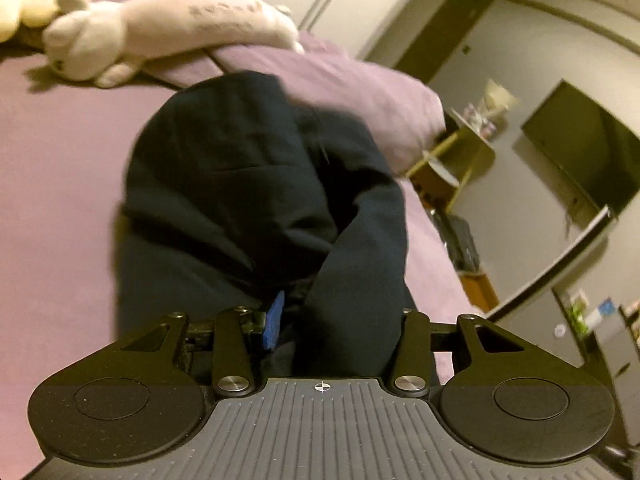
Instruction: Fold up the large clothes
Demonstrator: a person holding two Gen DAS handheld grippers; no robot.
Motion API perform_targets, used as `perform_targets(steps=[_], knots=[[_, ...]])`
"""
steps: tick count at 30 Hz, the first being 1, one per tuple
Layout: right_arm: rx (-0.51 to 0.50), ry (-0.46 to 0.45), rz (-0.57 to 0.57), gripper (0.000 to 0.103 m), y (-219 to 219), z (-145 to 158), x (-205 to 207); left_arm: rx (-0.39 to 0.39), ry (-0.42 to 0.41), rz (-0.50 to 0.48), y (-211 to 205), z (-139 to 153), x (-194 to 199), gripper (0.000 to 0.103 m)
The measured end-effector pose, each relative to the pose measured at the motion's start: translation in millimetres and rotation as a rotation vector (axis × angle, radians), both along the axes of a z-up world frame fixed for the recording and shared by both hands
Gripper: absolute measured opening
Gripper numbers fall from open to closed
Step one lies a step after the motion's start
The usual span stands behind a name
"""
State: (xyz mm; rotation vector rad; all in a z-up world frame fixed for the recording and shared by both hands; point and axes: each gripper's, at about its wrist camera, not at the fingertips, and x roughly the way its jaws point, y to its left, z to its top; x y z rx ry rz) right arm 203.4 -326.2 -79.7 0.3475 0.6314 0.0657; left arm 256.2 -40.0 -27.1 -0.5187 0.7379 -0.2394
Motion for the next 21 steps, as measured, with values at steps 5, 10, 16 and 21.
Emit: perform_targets(steps=[5,10,16,21], knots=[[-0.008,0.032,-0.04,0.016,-21,-6,-7,0.09,-0.026,-0.032,-53,-42,12,0.051],[0.001,0.034,-0.05,0.016,-27,-4,-8,0.183,-0.112,-0.095,-75,-49,-11,0.064],[0.032,0.01,-0.01,0.016,-17,3,7,0.033,-0.075,-0.119,-43,-27,-31,0.068],[0.068,-0.082,0.082,0.016,-4,36,30,-0.045,-0.07,-0.136,-26,-28,-52,0.071]])
